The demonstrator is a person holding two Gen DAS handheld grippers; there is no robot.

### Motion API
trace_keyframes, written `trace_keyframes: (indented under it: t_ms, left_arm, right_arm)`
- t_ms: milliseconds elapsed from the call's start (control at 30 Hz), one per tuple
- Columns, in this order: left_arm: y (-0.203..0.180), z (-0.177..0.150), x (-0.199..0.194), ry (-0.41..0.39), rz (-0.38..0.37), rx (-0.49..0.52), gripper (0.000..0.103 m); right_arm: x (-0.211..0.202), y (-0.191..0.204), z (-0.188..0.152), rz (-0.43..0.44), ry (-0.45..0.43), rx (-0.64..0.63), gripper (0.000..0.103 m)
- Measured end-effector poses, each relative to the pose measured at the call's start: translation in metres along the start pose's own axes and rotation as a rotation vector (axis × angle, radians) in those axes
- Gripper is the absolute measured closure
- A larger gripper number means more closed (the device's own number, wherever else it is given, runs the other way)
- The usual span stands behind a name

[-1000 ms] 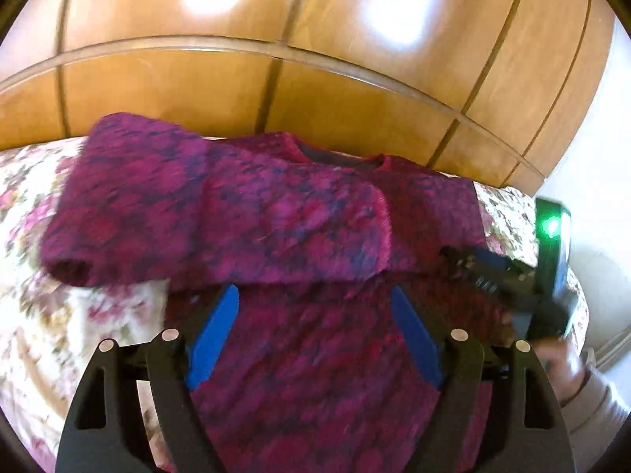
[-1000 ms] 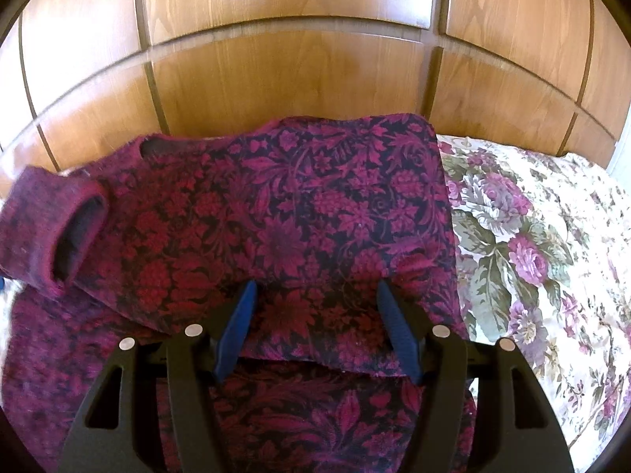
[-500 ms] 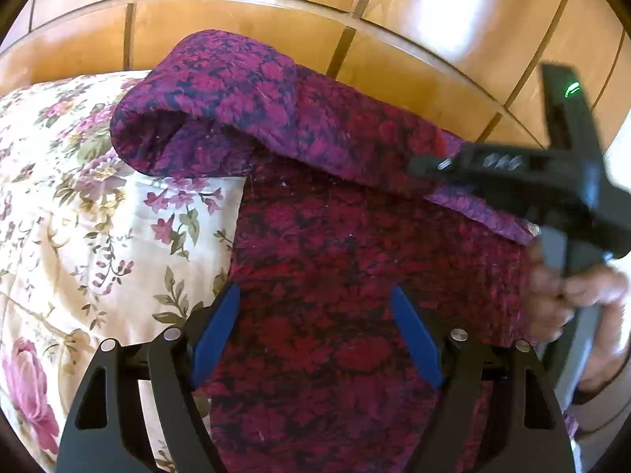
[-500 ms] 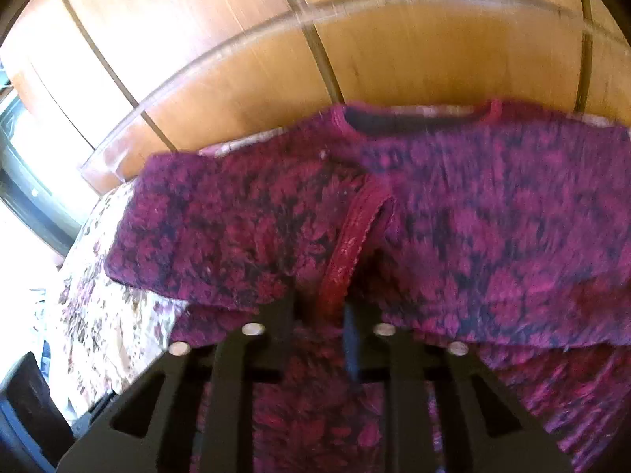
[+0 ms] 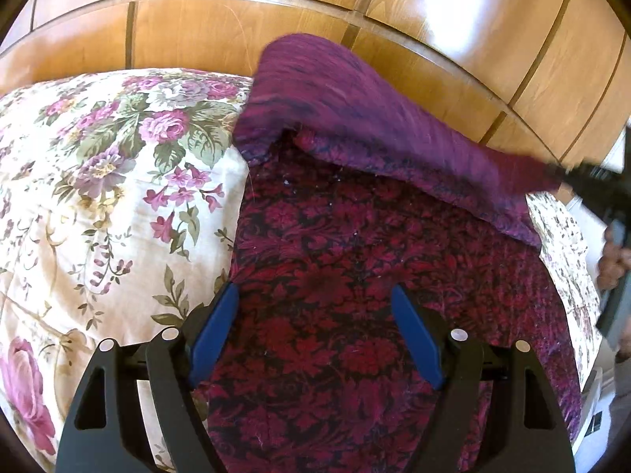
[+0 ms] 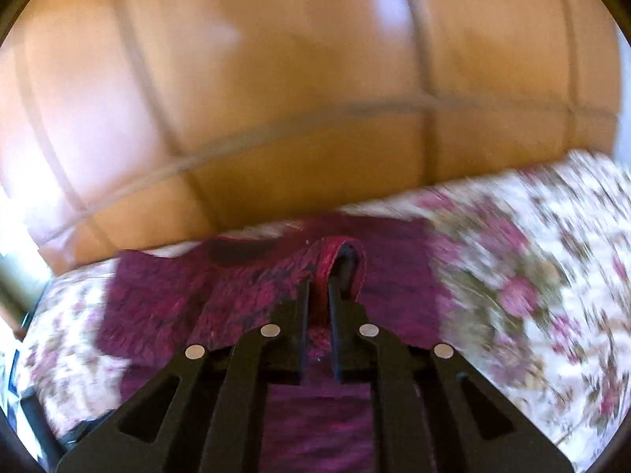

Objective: Fold small clothes
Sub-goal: 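Grasp the sweater side with the right gripper and fold it toward the center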

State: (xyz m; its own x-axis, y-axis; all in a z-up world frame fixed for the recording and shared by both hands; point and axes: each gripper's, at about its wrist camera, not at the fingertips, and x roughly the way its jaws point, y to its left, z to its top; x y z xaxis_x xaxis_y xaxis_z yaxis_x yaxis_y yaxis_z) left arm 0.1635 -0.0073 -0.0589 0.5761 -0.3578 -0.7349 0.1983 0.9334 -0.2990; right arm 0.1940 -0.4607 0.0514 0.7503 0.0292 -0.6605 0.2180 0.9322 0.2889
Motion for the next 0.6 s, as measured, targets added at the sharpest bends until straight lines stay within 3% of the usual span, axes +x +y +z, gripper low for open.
trace_keyframes:
  t_ms: [233, 400, 433, 500, 600]
  left_arm:
    - [0.0, 0.009, -0.006, 0.017, -0.017, -0.005, 0.025]
    - [0.027, 0.043, -0.028, -0.057, -0.025, -0.095, 0.025]
    - [0.032, 0.051, -0.03, -0.075, -0.012, -0.105, 0.025]
    - [0.037, 0.068, -0.032, -0.106, 0.017, -0.097, 0.028]
    - [0.033, 0.088, -0.031, -0.144, 0.044, -0.045, 0.036]
  right_arm:
    - [0.029, -0.032, -0.034, -0.107, 0.068, 0.032, 0.095]
    - [0.027, -0.034, -0.039, -0.147, 0.067, 0.007, 0.093]
    - [0.024, -0.035, -0.038, -0.143, 0.063, 0.01, 0.091]
    - [0.012, -0.037, -0.035, -0.134, 0.036, 0.022, 0.07]
    - [-0.011, -0.036, -0.029, -0.126, -0.022, 0.012, 0.062]
